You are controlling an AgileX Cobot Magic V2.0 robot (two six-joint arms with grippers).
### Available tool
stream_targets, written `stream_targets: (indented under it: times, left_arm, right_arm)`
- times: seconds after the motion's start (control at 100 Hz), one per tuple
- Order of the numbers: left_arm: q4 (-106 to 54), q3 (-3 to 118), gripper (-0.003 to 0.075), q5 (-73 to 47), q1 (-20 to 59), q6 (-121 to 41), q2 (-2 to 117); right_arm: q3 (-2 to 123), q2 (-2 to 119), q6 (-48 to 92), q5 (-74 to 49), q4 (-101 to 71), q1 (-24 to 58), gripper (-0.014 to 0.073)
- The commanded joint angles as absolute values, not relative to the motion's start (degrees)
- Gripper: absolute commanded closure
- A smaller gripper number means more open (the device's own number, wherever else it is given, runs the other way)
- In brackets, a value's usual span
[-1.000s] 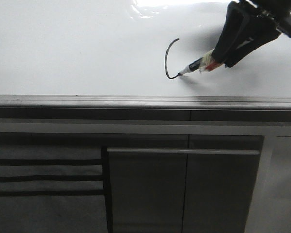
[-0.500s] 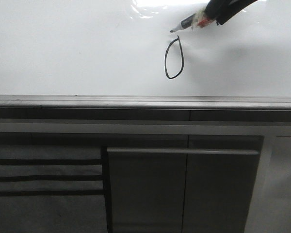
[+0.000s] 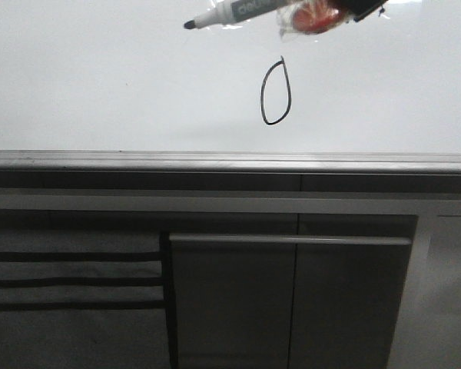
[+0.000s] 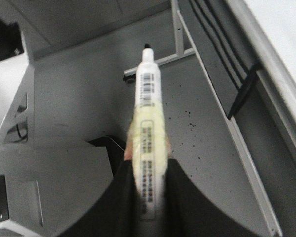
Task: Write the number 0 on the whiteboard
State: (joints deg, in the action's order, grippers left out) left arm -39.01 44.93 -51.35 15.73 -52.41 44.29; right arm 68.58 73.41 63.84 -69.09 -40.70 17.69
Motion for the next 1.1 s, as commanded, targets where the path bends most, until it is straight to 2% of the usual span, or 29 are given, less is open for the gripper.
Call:
stream_targets:
  times: [0.0, 0.11, 0.22, 0.37, 0.54, 0.93, 1.0, 1.09]
  left_arm:
    - [-47.85, 47.91, 0.0281, -53.86, 15.59, -60.56, 47.76]
    - [-50.44, 49.84, 0.0281, -56.35, 16.68, -65.73, 51.62]
    - [-50.53, 51.86, 0.0281, -56.56, 21.09, -68.95, 54.95]
    - [-49.74, 54.68, 0.0281, -52.93, 28.42, -69.41, 58.31]
    - [-46.57, 57.08, 0.0281, -48.38, 35.59, -69.41, 61.92]
    - [-43.97, 58.57, 0.0285, -44.63, 37.22, -69.41, 66.35]
    - [-43.84, 58.57, 0.032, -44.53, 37.22, -69.41, 66.35]
    - [-43.48, 58.57, 0.0402, -44.15, 37.22, -69.41, 66.35]
  right_arm:
    - [69.11, 71.32, 70.5, -69.19, -44.11, 19.91, 0.064]
    - [69.11, 71.54, 72.82, -68.0, -43.98, 23.02, 0.064]
    - [69.11, 71.54, 73.67, -64.19, -43.98, 25.36, 0.064]
    - [69.11, 71.54, 73.92, -59.07, -43.72, 27.1, 0.064]
    - [69.21, 71.54, 73.92, -58.66, -43.72, 28.38, 0.064]
    - [69.21, 71.54, 73.92, -59.35, -43.72, 28.79, 0.064]
    - [69.21, 71.54, 73.92, -59.35, -43.72, 28.79, 0.064]
    - [69.21, 71.54, 73.92, -60.18, -43.72, 28.79, 0.064]
